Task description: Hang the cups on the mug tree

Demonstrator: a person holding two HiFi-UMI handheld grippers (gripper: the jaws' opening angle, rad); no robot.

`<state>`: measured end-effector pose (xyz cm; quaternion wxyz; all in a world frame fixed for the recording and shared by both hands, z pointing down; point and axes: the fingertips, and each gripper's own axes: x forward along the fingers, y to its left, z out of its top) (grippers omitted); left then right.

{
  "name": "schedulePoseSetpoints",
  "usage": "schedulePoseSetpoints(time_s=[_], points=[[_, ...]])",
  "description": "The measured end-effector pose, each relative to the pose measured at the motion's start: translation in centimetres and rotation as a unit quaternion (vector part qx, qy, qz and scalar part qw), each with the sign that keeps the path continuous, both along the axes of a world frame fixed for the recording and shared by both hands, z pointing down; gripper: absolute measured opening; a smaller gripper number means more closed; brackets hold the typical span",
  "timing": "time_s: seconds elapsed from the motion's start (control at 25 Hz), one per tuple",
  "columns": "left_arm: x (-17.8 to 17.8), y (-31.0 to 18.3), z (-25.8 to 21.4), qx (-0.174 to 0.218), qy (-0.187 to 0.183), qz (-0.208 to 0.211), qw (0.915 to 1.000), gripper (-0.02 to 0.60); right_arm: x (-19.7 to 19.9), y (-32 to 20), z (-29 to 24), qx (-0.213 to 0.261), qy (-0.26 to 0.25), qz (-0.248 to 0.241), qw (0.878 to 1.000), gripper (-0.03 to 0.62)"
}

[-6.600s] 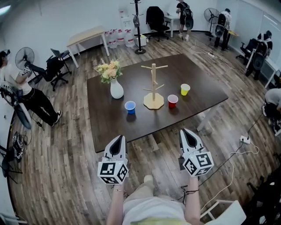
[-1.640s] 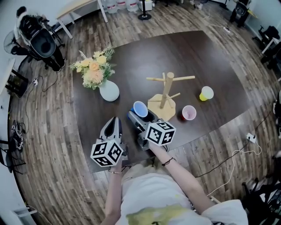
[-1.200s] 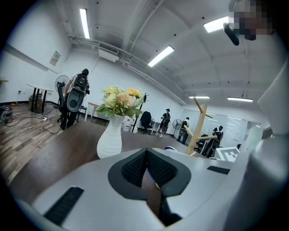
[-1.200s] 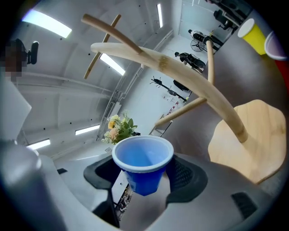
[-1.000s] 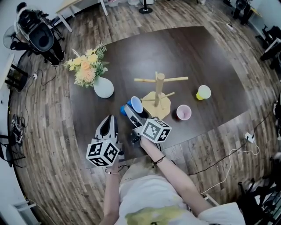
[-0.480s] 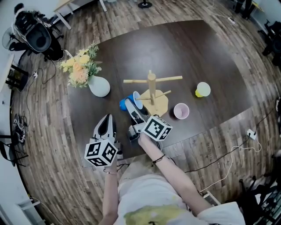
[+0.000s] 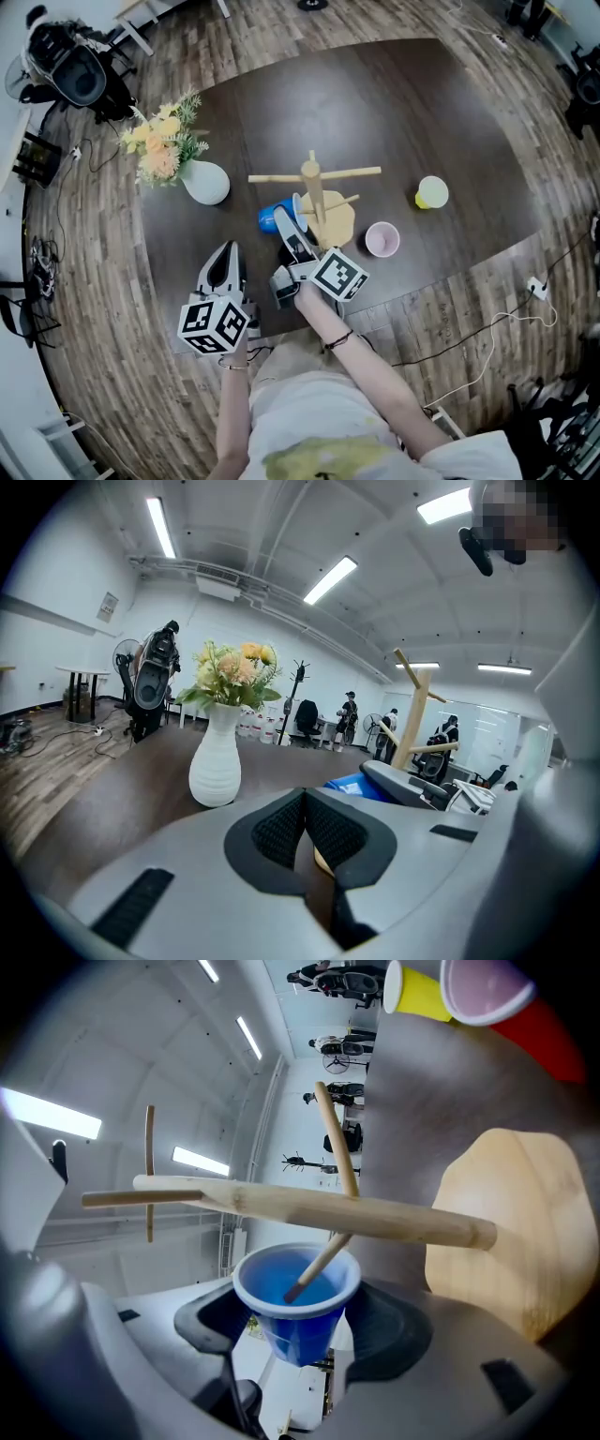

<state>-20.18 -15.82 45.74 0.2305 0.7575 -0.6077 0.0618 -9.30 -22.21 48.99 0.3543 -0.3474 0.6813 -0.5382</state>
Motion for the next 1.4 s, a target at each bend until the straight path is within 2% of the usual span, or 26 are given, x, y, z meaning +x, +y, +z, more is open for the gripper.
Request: schedulePoseSetpoints(time_s=[0.08, 0.28, 0.72, 1.16, 1.28, 1.4], points=[[0.1, 0.1, 0.0, -0.001, -0.002, -0.003, 1.0, 0.023, 0.3, -0.1, -0.7, 0.02, -0.011, -0.001, 1.0, 0.31], [0.2, -0.2, -0.1, 0.0, -0.006, -0.01, 0.9999, 0.023, 1.0, -0.4, -0.9, 0.032, -0.023, 0.0, 0.999, 0.31], [1.0, -0.4, -0.1, -0.001, -0.009, -0.02, 0.9998, 0.023, 2.4, -0.2, 1.2, -0.025, -0.051, 0.009, 0.998, 0.307], [0.9, 0.0, -0.5, 0.002, -0.011, -0.035, 0.9993, 0.023, 2.2, 0.5, 2.4, -0.052, -0.065, -0.005, 0.997, 0.311], [0.8, 0.2, -0.5, 0.003, -0.012, -0.038, 0.9992, 0.023, 1.9, 0.7, 2.7, -0.058, -0.065, -0.015, 0.996, 0.349], [0.8, 0.2, -0.6, 0.003, -0.011, -0.039, 0.9992, 0.023, 1.6, 0.9, 3.0, -0.064, -0.07, -0.024, 0.995, 0.36]])
